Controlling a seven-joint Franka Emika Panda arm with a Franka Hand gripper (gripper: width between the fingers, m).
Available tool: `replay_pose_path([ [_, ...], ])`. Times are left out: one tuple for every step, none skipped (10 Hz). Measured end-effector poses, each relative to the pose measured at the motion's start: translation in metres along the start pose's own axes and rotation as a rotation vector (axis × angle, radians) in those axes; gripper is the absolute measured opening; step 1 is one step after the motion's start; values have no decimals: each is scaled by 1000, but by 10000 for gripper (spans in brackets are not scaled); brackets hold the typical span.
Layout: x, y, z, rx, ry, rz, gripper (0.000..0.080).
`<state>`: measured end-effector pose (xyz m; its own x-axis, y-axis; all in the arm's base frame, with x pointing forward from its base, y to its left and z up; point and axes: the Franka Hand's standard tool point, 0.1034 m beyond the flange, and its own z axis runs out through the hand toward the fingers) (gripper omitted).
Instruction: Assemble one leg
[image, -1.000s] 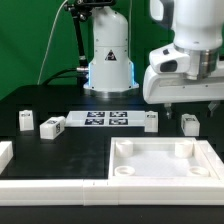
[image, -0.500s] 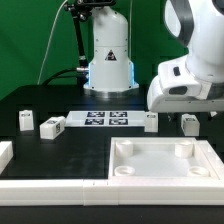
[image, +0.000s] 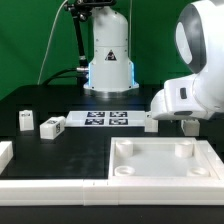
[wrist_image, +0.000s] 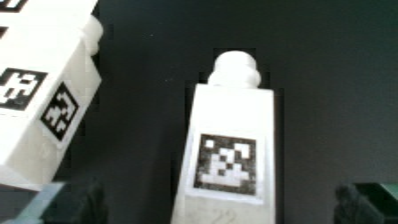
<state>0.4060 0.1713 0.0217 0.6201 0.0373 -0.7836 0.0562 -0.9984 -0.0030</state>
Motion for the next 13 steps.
replay_pose_path([
  [1,0,5,0,-3,2,649],
  [2,0,11,-1,-6,2,649],
  [1,0,15,-3,-12,3,649],
  [0,0,22,-6,-19,2,649],
  [0,0,25,-8,-20,1,649],
  [-1,-1,26,-8,-21,1,601],
  [-1,-1,26,-8,-21,0,601],
  [-1,-1,26,-8,-21,0,425],
  [-1,-1,26,-8,-21,0,425],
  [-1,-1,26,-8,-22,0,284],
  [-1,-1,26,-8,-21,0,284],
  [-1,-1,26,-8,-21,0,284],
  [-1,-1,26,-8,-21,0,284],
])
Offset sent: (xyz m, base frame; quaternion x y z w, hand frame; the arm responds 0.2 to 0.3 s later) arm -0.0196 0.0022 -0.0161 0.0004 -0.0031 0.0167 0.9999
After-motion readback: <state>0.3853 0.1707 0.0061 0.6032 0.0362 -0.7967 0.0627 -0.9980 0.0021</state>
